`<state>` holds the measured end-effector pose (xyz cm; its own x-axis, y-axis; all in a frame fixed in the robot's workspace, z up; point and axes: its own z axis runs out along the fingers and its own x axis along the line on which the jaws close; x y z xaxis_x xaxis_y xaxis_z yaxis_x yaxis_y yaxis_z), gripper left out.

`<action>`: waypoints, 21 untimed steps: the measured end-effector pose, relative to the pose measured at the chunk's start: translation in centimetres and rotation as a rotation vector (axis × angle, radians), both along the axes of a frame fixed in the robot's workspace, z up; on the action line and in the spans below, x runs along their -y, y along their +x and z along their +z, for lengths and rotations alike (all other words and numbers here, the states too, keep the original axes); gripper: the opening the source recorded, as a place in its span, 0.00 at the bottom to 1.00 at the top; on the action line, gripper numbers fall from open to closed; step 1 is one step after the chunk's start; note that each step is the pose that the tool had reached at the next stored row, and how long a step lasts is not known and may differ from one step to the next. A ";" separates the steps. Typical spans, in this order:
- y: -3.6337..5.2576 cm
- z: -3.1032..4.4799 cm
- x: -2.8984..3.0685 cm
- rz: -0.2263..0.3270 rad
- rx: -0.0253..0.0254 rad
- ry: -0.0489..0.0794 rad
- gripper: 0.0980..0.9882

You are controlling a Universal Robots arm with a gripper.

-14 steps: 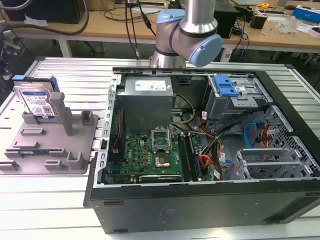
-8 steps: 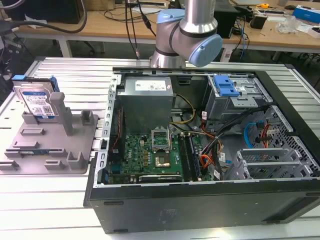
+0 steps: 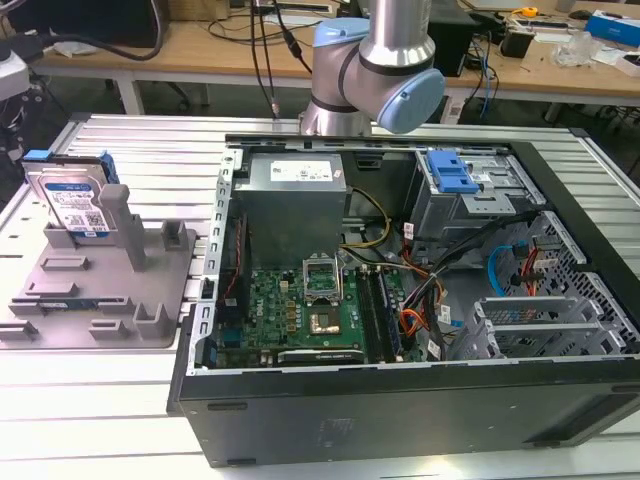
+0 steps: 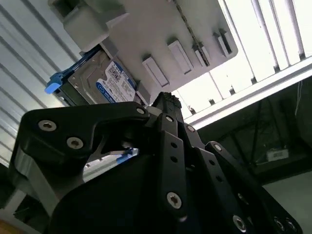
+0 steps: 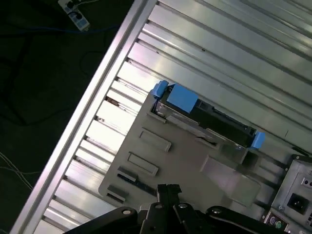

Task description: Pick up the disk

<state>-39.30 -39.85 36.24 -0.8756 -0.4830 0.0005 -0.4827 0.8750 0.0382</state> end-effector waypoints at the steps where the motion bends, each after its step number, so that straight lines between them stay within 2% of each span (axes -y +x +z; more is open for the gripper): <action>1: 0.00 -0.02 0.00 0.047 0.0000 0.000 0.01; 6: 0.00 -0.07 0.00 0.155 0.0000 0.000 0.01; 10: 0.00 -0.14 0.00 0.263 0.0000 0.000 0.02; 11: 0.00 -0.16 0.00 0.306 0.0000 0.000 0.15; 13: 0.00 -0.22 0.00 0.393 0.0000 0.000 0.29; 14: 0.00 -0.25 0.00 0.437 0.0000 0.000 0.43; 19: 0.00 -0.30 0.00 0.535 0.0012 -0.001 0.43; 20: 0.00 -0.32 0.00 0.582 0.0019 -0.001 0.43; 21: 0.00 -0.33 0.00 0.598 0.0021 -0.001 0.43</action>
<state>-39.30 -39.85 35.91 -0.4515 -0.8923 -0.0001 -0.8917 0.4512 0.0359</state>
